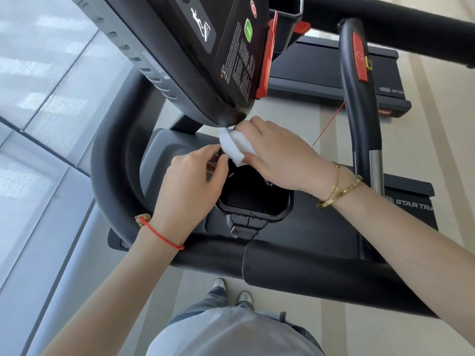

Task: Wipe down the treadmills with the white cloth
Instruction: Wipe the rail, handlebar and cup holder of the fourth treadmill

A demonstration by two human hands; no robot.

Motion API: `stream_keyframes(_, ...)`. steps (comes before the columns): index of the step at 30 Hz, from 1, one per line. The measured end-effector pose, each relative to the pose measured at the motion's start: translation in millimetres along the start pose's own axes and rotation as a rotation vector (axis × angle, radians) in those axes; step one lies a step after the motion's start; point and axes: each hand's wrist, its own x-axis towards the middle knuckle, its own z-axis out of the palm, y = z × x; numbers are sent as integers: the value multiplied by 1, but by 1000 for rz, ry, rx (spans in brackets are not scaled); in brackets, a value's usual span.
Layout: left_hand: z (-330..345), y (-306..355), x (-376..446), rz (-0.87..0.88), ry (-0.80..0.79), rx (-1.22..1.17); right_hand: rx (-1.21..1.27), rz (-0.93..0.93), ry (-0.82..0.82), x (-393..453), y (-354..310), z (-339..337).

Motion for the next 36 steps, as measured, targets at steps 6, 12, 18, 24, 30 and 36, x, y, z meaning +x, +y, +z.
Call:
stream_keyframes(6,1,-1,1,-15,-3,-16,194,161,-46,-25,12,-6)
stream_keyframes(12,2,-5,3,57,-17,-3,190,147,-144,1,3,-11)
stream_keyframes(18,-1,-5,2,49,-4,-11,250,260,-21,-12,3,-3)
stream_keyframes(24,-2,-4,5,48,-9,-7,465,559,14,-49,3,4)
stream_keyframes(30,-3,-3,4,57,2,-12,589,526,-106,-23,11,-10)
stream_keyframes(36,-3,-4,5,74,-4,-22,606,565,33,-64,-4,-2)
